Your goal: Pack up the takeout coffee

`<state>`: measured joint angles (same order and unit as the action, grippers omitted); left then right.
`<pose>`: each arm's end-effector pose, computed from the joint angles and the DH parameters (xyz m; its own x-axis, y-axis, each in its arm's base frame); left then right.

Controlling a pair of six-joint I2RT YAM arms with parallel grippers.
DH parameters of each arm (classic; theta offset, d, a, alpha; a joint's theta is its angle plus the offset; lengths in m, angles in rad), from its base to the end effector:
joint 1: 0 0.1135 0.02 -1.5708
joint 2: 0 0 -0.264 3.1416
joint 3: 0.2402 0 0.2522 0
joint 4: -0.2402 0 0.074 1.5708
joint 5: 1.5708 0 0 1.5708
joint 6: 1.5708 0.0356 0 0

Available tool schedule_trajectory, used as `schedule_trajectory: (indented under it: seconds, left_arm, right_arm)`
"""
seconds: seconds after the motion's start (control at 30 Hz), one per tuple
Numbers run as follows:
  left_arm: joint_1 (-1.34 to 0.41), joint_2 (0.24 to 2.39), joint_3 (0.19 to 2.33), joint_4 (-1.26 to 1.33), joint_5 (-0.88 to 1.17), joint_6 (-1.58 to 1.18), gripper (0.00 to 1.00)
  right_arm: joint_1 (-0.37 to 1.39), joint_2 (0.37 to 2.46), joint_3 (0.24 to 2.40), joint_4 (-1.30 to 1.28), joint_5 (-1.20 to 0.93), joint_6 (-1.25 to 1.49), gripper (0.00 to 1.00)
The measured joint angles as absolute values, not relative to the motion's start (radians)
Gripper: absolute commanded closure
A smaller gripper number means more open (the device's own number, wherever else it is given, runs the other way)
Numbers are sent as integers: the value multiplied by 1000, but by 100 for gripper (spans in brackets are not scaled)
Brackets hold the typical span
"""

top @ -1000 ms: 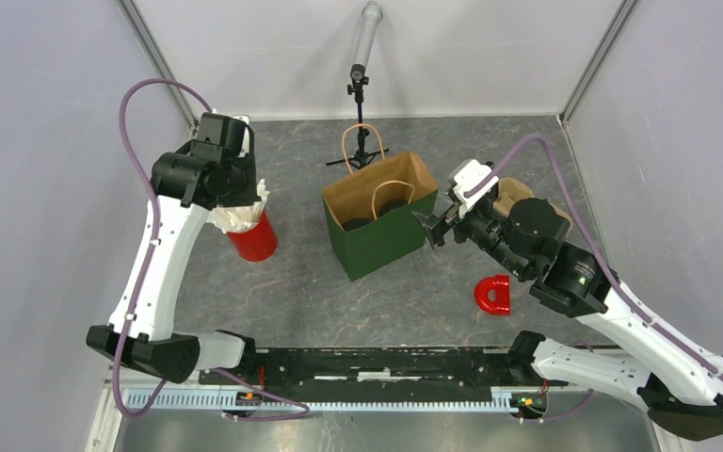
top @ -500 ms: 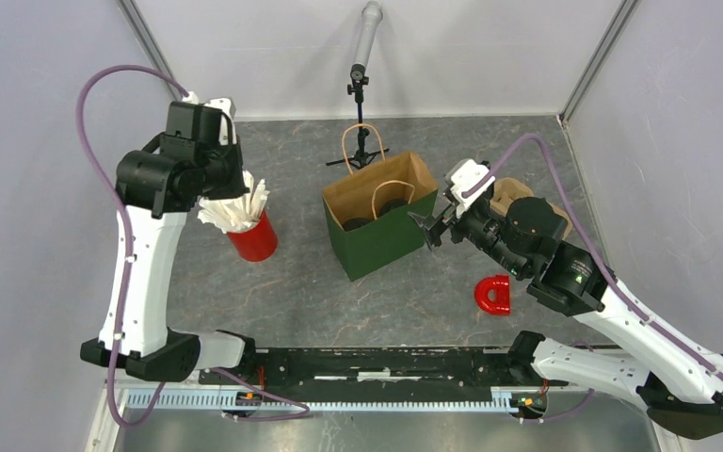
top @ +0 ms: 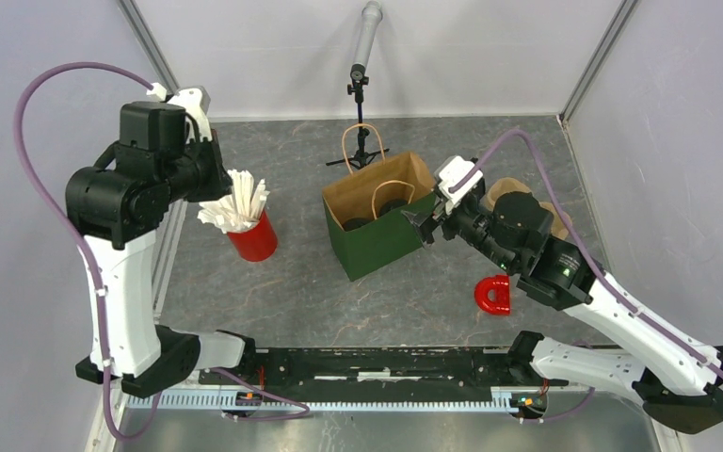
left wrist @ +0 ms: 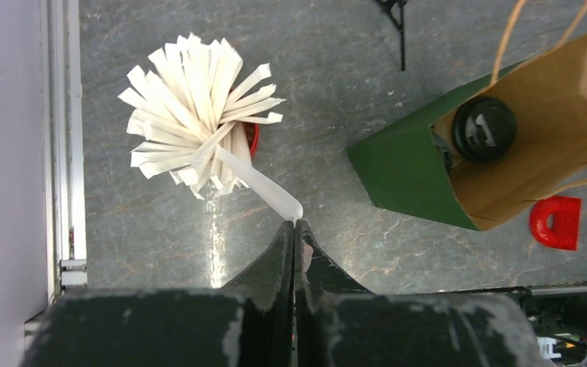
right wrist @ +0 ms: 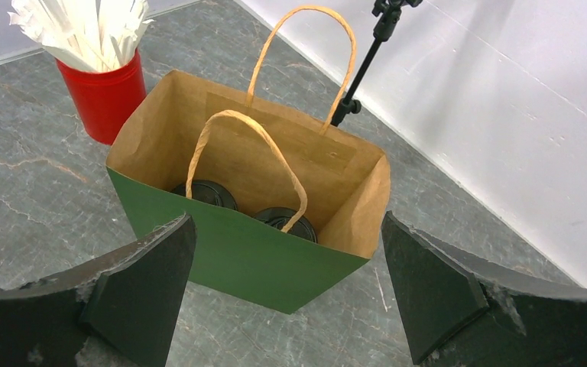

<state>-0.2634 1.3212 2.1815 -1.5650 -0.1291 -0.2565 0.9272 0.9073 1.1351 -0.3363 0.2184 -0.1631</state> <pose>0.1483 -0.0352 0.5233 -0.6465 -0.0862 -0.7580 -0.0005 0.9936 -0.1126 0.1205 0.1478 0.4235 0.0417 -0.2086 -0.9771 -0.6536 0.7340 -0.1846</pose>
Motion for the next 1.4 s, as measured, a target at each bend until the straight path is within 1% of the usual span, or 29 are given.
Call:
schedule_trajectory:
  seconds: [0.13,0.3,0.53,0.77,0.83,0.9,1.0,1.13,1.4]
  left_arm:
    - [-263,1315,2246,-1569,-81,-257,98]
    - [-263,1250,2217,-1517,6,-256,98]
    - [-263,1135,2179,-1341,157,-258,98]
    - [-263,1092,2149,-1111,397,-316,98]
    - [-263,1079,2092,-1019,460,-357,97]
    - [-264,1055,1987,-901,528,-421,98]
    - [-264,1021,1801,-722,581,-525,98]
    - [-264,1015,1628,-550,612,-630,98]
    - [-274,1073,1478,-388,640,-692,98]
  right_arm:
    - [927,929,1157,-335,223,-163,2]
    - [927,928,1178,-307,258,-162,2]
    - [927,923,1196,-290,302,-162,2]
    - [927,918,1209,-285,327,-162,2]
    - [927,909,1209,-285,332,-162,2]
    - [927,896,1209,-285,339,-162,2]
    - [927,871,1209,-282,344,-163,2]
    - [927,844,1210,-279,345,-173,2]
    - [927,789,1213,-301,371,-181,2]
